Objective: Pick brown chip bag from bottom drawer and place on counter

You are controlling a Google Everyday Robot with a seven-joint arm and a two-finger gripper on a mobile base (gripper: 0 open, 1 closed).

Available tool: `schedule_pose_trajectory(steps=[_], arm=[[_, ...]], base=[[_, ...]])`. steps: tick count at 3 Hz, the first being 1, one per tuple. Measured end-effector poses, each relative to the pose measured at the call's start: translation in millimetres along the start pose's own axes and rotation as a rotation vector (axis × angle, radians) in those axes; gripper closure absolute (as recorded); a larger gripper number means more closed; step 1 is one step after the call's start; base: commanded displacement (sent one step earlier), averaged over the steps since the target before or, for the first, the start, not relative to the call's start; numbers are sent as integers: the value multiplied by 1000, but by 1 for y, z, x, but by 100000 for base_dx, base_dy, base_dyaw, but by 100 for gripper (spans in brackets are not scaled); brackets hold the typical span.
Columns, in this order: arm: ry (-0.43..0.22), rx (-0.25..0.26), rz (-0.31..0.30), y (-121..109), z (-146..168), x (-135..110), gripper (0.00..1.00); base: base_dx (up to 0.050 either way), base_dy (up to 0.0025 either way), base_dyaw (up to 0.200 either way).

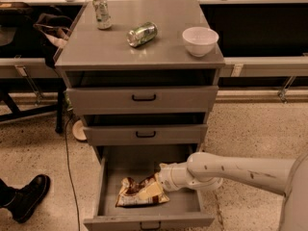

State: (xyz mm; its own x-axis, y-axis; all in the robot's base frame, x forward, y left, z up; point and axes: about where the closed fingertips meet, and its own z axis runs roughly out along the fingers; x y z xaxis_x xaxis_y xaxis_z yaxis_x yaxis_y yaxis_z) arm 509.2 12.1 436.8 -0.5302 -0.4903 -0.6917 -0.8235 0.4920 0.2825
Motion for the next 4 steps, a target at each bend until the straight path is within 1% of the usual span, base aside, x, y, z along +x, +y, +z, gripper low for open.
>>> schedule_pose_trajectory(steps=[1, 2, 3, 4], arm=[[-21, 40, 50, -16, 21, 14, 0], [-29, 65, 78, -34, 52, 24, 0], [-11, 23, 84, -44, 79, 26, 0], [-11, 23, 84, -44, 79, 26, 0]], base=[[0, 0, 0], [0, 0, 0], [0, 0, 0], [0, 0, 0]])
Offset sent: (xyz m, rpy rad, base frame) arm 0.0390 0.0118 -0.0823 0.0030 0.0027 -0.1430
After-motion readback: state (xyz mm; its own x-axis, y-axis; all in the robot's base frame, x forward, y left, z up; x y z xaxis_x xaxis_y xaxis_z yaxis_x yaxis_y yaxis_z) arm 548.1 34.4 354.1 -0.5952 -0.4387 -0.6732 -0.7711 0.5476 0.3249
